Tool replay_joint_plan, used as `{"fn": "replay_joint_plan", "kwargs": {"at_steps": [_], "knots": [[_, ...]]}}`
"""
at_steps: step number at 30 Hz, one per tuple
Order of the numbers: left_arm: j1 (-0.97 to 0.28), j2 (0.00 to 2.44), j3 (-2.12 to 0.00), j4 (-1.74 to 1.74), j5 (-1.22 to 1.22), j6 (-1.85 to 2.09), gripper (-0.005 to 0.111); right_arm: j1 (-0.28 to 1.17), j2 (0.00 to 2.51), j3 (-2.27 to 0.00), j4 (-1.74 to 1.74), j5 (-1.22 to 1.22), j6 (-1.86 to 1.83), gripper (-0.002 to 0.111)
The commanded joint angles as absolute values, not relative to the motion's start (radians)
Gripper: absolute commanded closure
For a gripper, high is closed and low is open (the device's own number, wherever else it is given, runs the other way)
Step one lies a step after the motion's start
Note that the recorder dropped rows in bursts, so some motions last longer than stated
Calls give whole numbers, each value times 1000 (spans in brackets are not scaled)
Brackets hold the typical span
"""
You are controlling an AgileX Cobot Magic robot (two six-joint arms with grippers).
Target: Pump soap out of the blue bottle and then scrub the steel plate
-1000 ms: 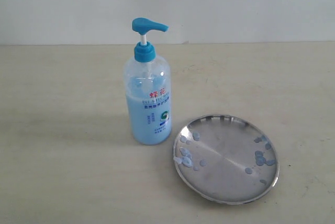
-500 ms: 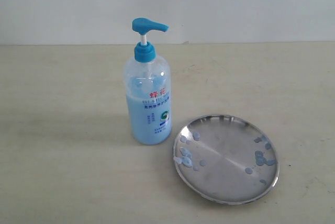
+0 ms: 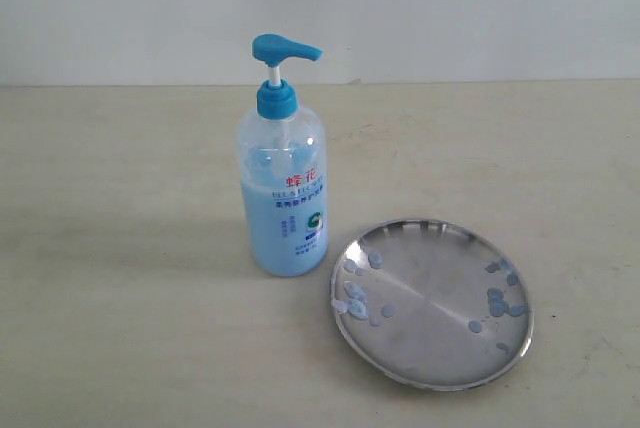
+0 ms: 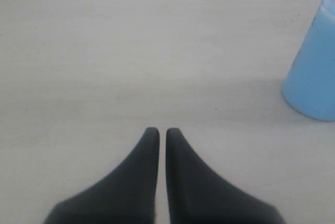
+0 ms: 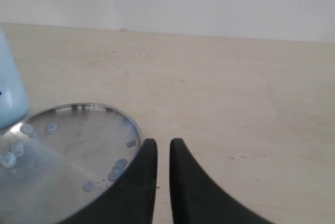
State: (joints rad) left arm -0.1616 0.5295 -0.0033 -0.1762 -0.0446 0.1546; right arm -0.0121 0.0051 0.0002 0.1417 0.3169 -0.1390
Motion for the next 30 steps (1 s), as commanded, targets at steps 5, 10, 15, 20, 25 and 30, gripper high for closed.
{"fn": "replay_joint_plan", "kwargs": {"at_steps": [5,10,15,20,25,30], "knots": [[-160,526,0,-172,-60,150,102,-19,0,0,140,319,-126,109],[-160,526,0,-172,-57,150,102,-19,0,0,151,321,-126,109],[-160,526,0,-172,-57,150,102,-19,0,0,151,321,-119,109],[-160,526,0,-172,-57,150,102,-19,0,0,151,321,-119,109],[-127,482,0,-172,-55,150,102,-19,0,0,151,321,-119,109],[119,242,0,-172,-17,150,102,-19,0,0,151,321,-108,109]]}}
